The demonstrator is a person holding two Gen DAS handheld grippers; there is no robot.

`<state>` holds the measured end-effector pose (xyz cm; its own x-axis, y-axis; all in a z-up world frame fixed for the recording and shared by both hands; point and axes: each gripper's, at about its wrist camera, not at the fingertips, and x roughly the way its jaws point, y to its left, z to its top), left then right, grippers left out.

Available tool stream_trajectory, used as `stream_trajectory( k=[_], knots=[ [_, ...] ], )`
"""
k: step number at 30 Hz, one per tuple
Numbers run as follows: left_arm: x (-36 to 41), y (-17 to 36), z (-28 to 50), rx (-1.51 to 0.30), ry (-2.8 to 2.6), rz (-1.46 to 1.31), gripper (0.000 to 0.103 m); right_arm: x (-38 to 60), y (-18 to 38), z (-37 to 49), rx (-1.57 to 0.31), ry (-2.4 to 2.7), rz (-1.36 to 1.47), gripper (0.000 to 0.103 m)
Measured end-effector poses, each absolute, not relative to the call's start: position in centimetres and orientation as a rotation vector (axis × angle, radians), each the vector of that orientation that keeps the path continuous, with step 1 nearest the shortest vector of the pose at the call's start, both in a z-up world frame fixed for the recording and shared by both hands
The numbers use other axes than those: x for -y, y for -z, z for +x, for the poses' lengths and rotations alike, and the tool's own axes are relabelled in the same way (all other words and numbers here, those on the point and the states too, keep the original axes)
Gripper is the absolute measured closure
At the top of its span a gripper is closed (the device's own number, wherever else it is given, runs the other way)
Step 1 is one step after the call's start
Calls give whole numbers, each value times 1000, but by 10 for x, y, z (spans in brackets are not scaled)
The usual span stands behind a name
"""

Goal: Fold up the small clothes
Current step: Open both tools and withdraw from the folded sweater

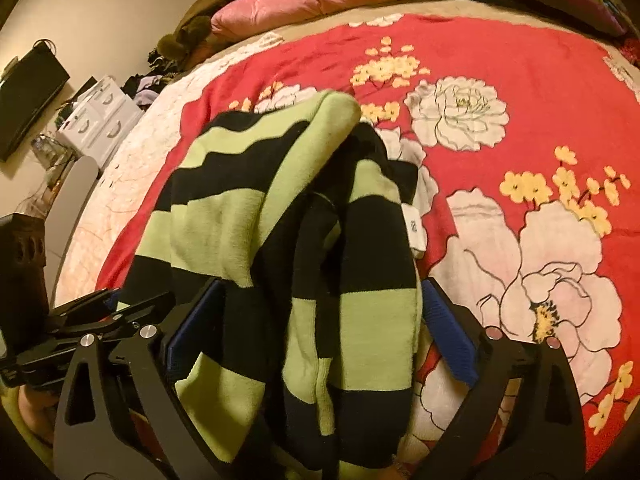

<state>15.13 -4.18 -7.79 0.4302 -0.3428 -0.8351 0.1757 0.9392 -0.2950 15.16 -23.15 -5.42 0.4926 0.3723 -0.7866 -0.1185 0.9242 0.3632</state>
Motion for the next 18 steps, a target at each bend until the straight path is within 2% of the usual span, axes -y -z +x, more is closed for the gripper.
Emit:
stream_trajectory(
  k=[10,11,12,16,18],
  knots=[
    [40,75,149,-1078,326,-182,49,239,45,144,-994,-265,295,9],
    [40,74,148,-1078,325,-182,47,239,41,141,-985,-261,294,9],
    [40,73,147,-1078,323,-181,39,240,39,140,-978,-259,294,9],
    [37,62,139,-1063,328,-186,35,245,28,131,-956,-247,294,9],
    [35,56,134,-1054,322,-179,25,248,23,124,-947,-235,291,9]
  ],
)
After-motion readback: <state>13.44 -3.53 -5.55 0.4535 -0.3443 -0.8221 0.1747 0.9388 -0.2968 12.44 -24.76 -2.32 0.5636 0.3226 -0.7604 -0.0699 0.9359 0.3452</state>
